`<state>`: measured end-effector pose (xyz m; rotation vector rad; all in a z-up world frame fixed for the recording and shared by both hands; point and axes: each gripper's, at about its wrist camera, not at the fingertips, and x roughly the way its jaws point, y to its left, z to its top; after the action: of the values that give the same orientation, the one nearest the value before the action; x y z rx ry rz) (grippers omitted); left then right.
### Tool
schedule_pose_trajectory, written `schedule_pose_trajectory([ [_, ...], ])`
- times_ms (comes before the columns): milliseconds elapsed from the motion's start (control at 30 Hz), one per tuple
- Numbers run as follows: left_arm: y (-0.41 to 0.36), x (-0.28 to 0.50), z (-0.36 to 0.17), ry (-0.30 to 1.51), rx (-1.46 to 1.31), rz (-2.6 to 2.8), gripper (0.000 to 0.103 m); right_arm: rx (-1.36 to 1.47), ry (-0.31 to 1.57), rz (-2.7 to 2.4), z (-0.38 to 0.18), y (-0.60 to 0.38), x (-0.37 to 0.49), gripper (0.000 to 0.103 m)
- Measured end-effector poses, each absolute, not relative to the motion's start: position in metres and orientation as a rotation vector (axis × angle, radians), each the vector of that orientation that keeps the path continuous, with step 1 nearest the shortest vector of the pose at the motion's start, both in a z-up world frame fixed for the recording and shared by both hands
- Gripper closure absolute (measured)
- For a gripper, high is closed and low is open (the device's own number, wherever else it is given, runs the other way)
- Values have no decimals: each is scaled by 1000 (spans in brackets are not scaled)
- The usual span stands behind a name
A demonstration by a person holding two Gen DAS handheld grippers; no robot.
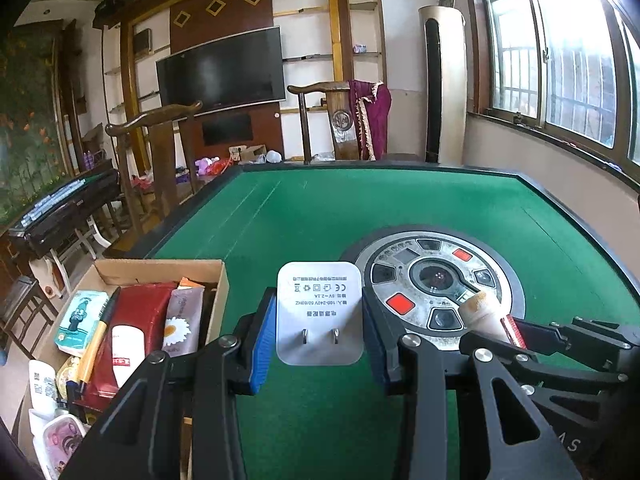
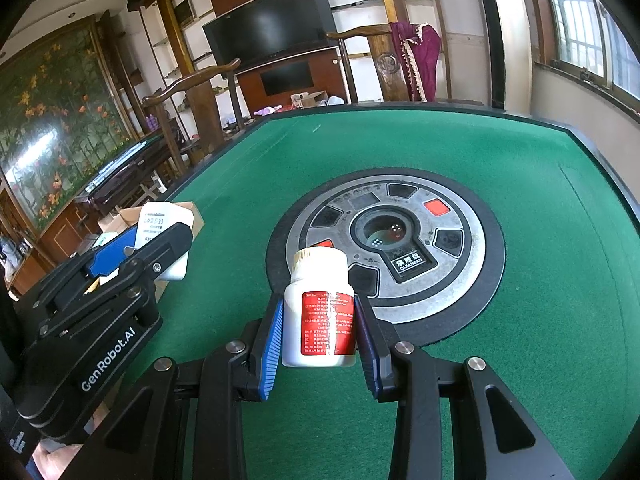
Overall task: Organize objects
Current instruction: 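Lift the plug adapter and red-labelled bottle off the turntable with both tools, then carry the plug adapter and red-labelled bottle over the cardboard box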
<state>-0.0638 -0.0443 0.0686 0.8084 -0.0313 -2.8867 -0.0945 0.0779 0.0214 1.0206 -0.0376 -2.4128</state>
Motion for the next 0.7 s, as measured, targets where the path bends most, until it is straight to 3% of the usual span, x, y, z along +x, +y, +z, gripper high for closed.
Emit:
schedule_pose_trajectory([
  [700, -96, 3, 118, 122, 795, -2898, 64, 911, 4, -2321, 59, 24, -61, 66],
])
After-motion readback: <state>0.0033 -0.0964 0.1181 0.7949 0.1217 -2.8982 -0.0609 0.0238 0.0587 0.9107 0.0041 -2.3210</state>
